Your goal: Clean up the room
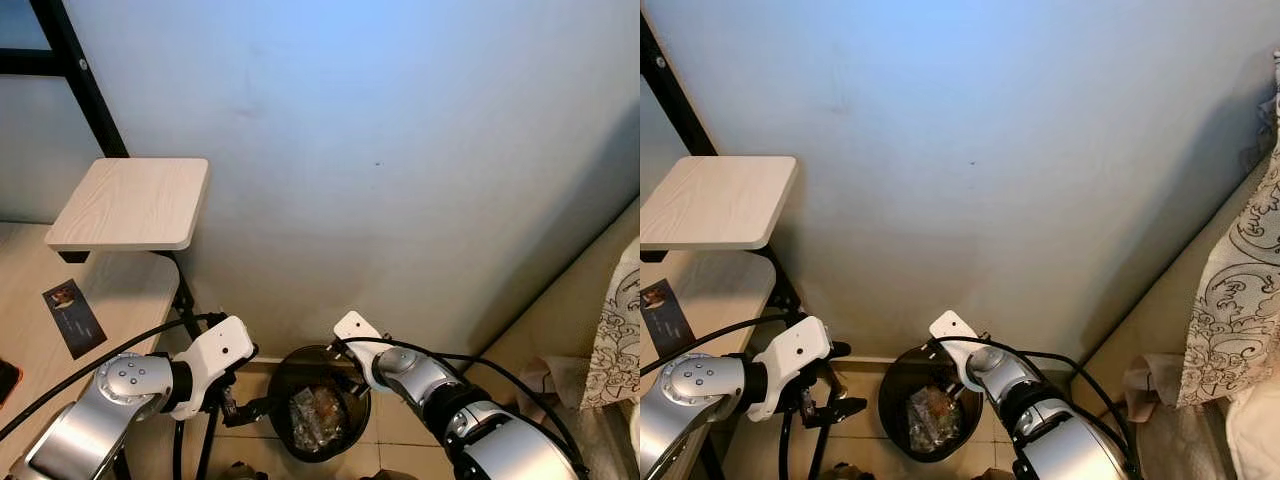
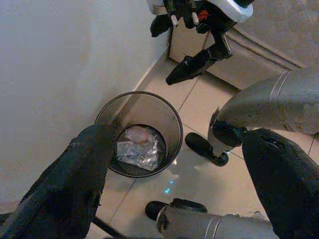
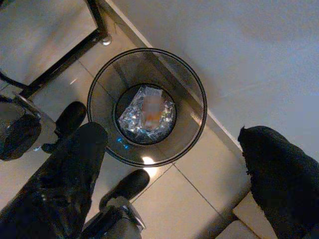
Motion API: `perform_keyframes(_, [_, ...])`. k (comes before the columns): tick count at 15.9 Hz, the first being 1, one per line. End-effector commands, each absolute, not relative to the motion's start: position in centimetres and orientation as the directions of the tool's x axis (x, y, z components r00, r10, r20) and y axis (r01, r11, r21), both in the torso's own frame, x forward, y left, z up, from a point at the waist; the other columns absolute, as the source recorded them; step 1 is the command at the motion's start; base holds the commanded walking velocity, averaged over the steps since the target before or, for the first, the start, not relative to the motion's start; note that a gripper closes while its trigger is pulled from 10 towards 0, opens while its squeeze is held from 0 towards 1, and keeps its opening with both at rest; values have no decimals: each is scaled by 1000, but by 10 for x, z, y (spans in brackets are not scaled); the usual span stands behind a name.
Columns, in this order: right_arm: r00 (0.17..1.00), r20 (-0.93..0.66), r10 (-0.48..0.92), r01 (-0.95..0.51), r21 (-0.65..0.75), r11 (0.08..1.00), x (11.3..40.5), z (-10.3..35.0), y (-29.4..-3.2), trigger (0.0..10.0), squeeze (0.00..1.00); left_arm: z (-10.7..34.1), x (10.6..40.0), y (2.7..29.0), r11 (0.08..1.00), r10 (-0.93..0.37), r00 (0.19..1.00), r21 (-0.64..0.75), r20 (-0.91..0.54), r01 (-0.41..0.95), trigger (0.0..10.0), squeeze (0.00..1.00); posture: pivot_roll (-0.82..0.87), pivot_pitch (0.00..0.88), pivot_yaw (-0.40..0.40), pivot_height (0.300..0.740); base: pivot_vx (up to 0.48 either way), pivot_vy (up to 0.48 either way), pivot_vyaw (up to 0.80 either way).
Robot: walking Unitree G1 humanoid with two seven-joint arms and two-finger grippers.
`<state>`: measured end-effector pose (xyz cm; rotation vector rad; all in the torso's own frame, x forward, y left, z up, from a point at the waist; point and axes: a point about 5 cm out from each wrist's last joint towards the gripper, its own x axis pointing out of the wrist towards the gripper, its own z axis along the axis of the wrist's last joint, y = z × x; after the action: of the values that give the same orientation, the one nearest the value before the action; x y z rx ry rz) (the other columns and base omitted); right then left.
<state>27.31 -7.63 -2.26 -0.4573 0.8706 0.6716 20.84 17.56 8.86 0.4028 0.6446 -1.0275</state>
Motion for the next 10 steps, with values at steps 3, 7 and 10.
perform_keyframes(3, [529, -746, 405, -651, -51, 757, 281, -16, -85, 10000, 1000, 90, 212, 169, 537, -655, 431, 19, -621, 844, 10000, 0, 39, 53, -16, 740, 0, 0, 0])
perform_keyframes(7, [742, -525, 416, -526, -73, 847, 281, 18, -127, 10000, 1000, 93, 236, 156, 779, -535, 696, 39, -478, 625, 10000, 0, -8, 20, 18, 740, 0, 0, 0])
perform_keyframes(10, [788, -473, 393, -459, -27, 888, 270, 39, -142, 10000, 1000, 93, 239, 151, 835, -477, 753, 33, -453, 549, 10000, 0, -31, 6, 36, 740, 0, 0, 0])
